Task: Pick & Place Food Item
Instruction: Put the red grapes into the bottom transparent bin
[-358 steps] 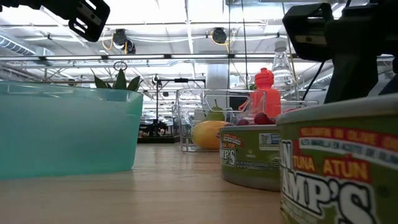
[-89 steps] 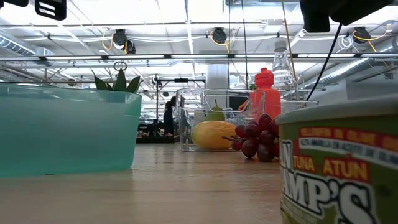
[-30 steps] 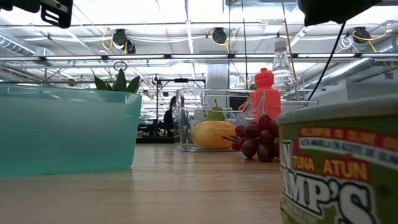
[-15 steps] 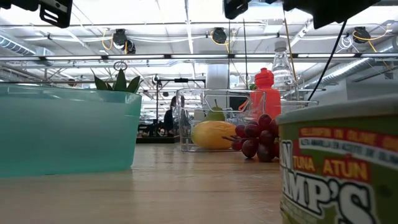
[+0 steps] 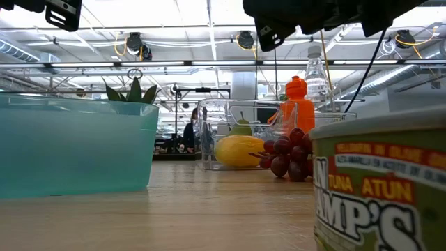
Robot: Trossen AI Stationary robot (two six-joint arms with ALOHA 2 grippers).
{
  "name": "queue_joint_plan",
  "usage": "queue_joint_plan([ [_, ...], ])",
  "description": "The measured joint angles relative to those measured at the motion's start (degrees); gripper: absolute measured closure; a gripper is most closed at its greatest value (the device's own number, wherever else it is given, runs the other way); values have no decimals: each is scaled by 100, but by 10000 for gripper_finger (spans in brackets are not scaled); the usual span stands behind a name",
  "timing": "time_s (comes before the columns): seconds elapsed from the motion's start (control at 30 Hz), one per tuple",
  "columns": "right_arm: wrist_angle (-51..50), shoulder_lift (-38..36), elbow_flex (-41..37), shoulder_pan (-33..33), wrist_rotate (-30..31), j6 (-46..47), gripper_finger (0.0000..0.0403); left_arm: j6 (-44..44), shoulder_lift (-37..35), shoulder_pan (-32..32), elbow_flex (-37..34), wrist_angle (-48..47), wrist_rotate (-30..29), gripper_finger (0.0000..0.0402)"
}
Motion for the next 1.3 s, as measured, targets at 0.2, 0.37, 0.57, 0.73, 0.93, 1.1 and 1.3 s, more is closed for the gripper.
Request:
queue_joint_plan([
  [0.2, 4, -1, 0, 0, -27, -42, 399, 19, 0, 1, 0, -22, -2, 350],
  [0.37, -5, -1, 0, 5, -58, -38, 399, 19, 0, -1, 0, -58, -5, 350],
  [0.57, -1730, -38, 323, 531, -297, 369, 402, -374, 0, 0, 0, -76, -784, 350],
  [0.73, -3202, -50, 974, 1315, 1055, 499, 402, -368, 0, -1, 2, -112, -850, 350],
  [0.93, -2968, -39, 1088, 2013, 1332, 559, 402, -474, 0, 58, 2, 1, -891, 350],
  [1.1, -2590, 354, 1082, 2499, 1965, 908, 402, -991, 86, 399, 7, 100, -900, 350],
  [1.3, -1566, 997, 1088, 2945, 1999, 1316, 402, -1476, 536, 598, 112, 15, -697, 350],
])
